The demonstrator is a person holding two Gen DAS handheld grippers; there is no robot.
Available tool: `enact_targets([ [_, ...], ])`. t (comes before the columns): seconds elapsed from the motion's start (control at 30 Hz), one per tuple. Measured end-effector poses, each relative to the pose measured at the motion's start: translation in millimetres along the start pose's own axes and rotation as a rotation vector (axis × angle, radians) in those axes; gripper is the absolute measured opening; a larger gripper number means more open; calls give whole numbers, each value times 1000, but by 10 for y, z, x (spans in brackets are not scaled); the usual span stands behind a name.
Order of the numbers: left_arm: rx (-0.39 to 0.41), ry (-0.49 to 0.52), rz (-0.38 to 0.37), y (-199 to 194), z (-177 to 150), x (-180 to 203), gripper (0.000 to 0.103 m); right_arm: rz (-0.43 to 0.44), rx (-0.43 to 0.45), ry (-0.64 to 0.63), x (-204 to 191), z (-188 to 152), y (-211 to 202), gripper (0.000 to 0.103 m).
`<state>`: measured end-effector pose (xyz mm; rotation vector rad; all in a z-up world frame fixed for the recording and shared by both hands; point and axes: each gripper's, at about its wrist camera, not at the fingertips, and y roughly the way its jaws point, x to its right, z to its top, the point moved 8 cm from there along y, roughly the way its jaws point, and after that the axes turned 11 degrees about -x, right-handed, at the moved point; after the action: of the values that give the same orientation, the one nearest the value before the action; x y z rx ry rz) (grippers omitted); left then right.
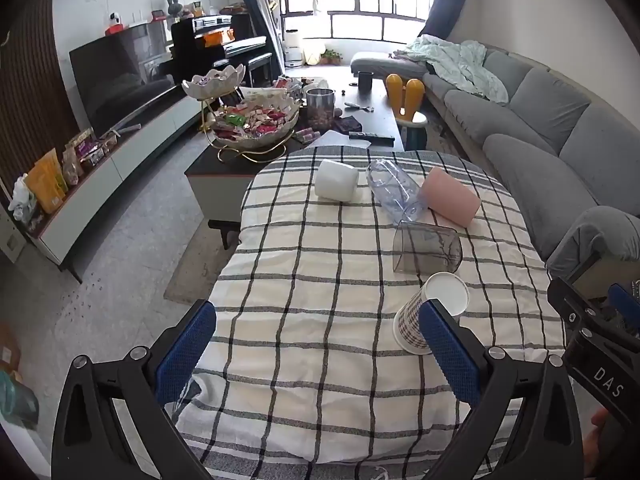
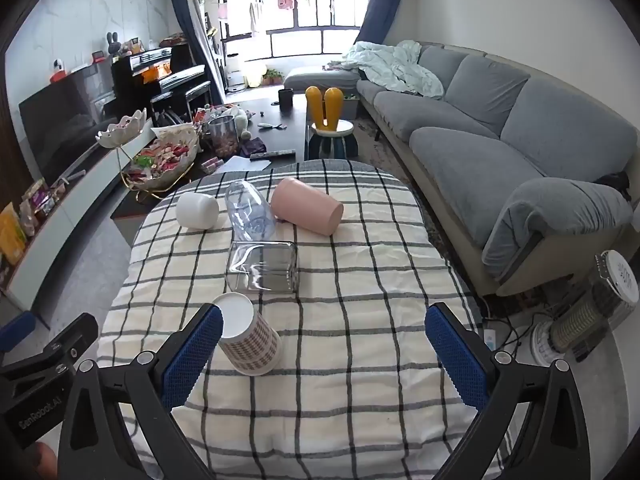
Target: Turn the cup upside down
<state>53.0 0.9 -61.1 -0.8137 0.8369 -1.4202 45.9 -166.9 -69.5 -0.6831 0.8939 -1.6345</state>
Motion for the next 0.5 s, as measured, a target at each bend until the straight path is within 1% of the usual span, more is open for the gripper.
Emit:
enact_targets([
  [0.07,-1,-7,-4,21,19,-28,103,6,4,3,-1,1,-6,102],
  [0.1,44,19,23,-77,20,-10,103,7,4,2,-1,0,-9,102],
  [0.37,45,17,22,-113,37,-38,103,6,10,-1,-16,22,-17,102],
  [0.5,56,34,29,-136,26,41,103,6,11,-3,-24,36,14,102],
])
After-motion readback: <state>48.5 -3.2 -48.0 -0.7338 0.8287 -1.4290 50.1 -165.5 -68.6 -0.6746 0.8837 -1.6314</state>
